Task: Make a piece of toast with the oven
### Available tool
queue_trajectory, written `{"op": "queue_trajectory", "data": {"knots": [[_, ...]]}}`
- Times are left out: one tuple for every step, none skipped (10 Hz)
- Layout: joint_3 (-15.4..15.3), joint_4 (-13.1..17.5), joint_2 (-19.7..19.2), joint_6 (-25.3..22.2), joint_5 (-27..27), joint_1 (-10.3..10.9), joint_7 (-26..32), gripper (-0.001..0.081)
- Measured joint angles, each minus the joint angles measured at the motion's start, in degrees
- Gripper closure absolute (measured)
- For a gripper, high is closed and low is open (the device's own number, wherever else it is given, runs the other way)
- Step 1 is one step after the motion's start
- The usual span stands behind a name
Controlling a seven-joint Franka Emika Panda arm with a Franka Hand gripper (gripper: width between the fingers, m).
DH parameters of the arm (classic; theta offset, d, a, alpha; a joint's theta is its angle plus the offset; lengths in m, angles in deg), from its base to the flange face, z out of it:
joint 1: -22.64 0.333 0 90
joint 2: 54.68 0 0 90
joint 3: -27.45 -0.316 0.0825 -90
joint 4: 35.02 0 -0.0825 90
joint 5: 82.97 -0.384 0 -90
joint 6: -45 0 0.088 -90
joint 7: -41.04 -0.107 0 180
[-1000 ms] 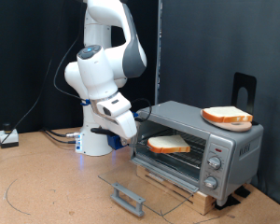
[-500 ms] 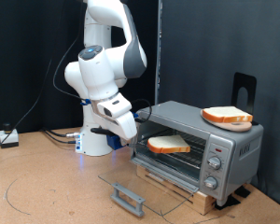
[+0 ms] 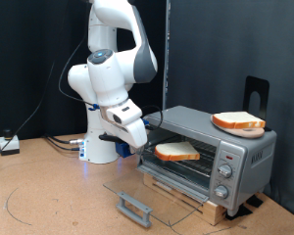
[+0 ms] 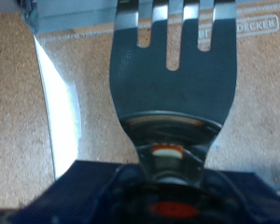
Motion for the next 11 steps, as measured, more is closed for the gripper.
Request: {"op": "queue_trajectory", "data": {"knots": [[-0.57, -0.33, 0.21, 0.01, -0.96, 0.39, -0.23, 0.0349], [-1.19, -0.70, 0.48, 0.04, -2.10, 0.84, -0.45, 0.0349], [-1.82, -0.99, 0.71, 0.07, -3.19, 1.36, -0.91, 0.0349], [-2.47, -1.20, 0.89, 0.11, -3.93, 1.67, -1.43, 0.0349], [-3.04, -1.31, 0.99, 0.24, -4.66, 1.98, -2.05, 0.0349], [-3.53, -1.34, 1.01, 0.44, -5.29, 2.20, -2.64, 0.0349], [-3.93, -1.34, 1.01, 0.56, -5.58, 2.25, -3.02, 0.0349], [-4.00, -1.34, 1.01, 0.78, -5.61, 2.21, -3.08, 0.0349], [-3.84, -1.34, 1.01, 1.00, -5.52, 1.81, -3.08, 0.0349], [-3.34, -1.25, 1.01, 1.02, -5.33, 1.01, -3.08, 0.0349], [-2.41, -0.96, 1.01, 0.95, -5.29, 0.03, -3.01, 0.0349]]}}
